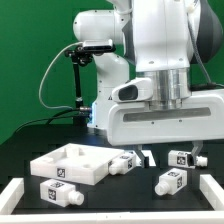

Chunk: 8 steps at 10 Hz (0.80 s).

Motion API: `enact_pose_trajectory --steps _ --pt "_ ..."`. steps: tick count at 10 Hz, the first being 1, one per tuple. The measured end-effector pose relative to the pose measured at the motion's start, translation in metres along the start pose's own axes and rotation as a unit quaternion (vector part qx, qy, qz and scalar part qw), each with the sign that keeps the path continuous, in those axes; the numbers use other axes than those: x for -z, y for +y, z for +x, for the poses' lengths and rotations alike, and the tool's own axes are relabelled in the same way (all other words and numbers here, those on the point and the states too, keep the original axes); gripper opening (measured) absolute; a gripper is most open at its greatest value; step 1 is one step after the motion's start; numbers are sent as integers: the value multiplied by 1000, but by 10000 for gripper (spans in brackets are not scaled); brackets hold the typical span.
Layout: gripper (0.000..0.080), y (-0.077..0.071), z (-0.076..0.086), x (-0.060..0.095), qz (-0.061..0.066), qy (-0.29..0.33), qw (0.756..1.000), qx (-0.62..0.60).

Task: Assemble one leg

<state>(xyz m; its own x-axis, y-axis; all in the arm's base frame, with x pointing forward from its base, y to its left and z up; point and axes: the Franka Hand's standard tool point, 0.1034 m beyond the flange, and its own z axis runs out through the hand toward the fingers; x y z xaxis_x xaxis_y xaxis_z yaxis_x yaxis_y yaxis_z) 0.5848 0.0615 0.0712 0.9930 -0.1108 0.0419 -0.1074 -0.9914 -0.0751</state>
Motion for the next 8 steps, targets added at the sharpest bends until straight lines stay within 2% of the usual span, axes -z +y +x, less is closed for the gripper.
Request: enact_pose_trajectory --steps 1,3,4,5,6,8 --pt "649 1 -6 -5 3 -10 1000 -26" --pt "649 -2 -31 -23 -3 -44 997 -64" --pt "649 -2 -42 -36 -2 -42 997 -71" --pt "649 -6 -47 -45 -3 -40 997 -73" --pt "649 -13 -46 -47 -2 -28 997 -67" --pt "649 -14 -46 -47 -2 -29 998 -63"
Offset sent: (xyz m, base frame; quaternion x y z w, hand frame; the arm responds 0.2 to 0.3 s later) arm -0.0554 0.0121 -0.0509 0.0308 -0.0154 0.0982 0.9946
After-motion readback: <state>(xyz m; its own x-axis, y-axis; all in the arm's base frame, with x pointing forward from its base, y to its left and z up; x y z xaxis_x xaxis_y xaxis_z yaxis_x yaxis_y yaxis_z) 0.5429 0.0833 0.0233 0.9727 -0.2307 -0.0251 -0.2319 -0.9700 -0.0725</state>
